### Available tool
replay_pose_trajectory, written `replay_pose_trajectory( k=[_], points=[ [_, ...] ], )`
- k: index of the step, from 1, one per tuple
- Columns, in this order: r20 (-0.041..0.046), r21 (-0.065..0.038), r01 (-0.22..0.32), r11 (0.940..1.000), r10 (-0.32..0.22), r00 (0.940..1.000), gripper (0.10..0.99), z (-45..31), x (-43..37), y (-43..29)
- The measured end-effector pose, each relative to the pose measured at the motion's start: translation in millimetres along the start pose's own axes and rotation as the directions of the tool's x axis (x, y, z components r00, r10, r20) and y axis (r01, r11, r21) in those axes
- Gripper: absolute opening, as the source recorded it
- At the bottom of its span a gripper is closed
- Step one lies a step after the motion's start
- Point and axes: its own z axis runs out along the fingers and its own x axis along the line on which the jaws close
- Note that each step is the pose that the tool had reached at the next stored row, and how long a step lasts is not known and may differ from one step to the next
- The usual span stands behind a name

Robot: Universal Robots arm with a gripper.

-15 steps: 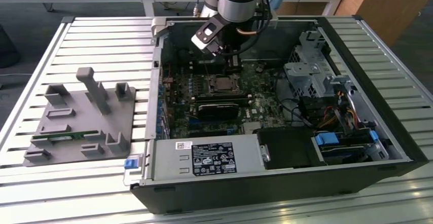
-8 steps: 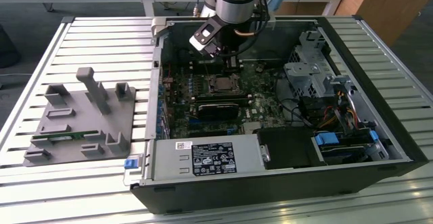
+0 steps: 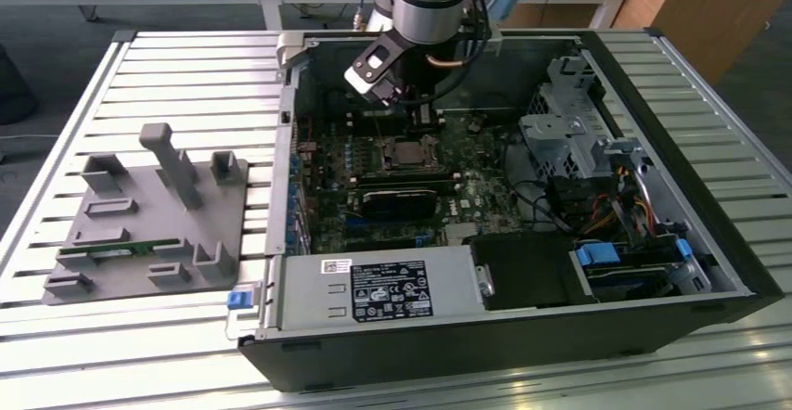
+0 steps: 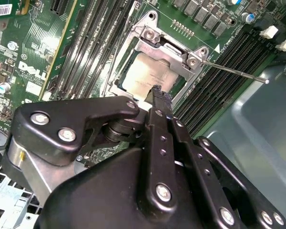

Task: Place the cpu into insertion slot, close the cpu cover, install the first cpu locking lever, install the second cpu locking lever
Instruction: 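Close the cpu cover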

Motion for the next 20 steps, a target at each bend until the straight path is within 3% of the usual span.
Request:
replay_pose_trajectory(
  k=[10, 20],
  points=[
    [-0.0002, 0.0, 0.0, 1.0, 0.0, 1.0, 0.106, 2.1, 0.0, -9.9],
    [-0.0001, 0.005, 0.0, 1.0, 0.0, 1.0, 0.106, 13.3, -0.5, -16.0]
  ],
)
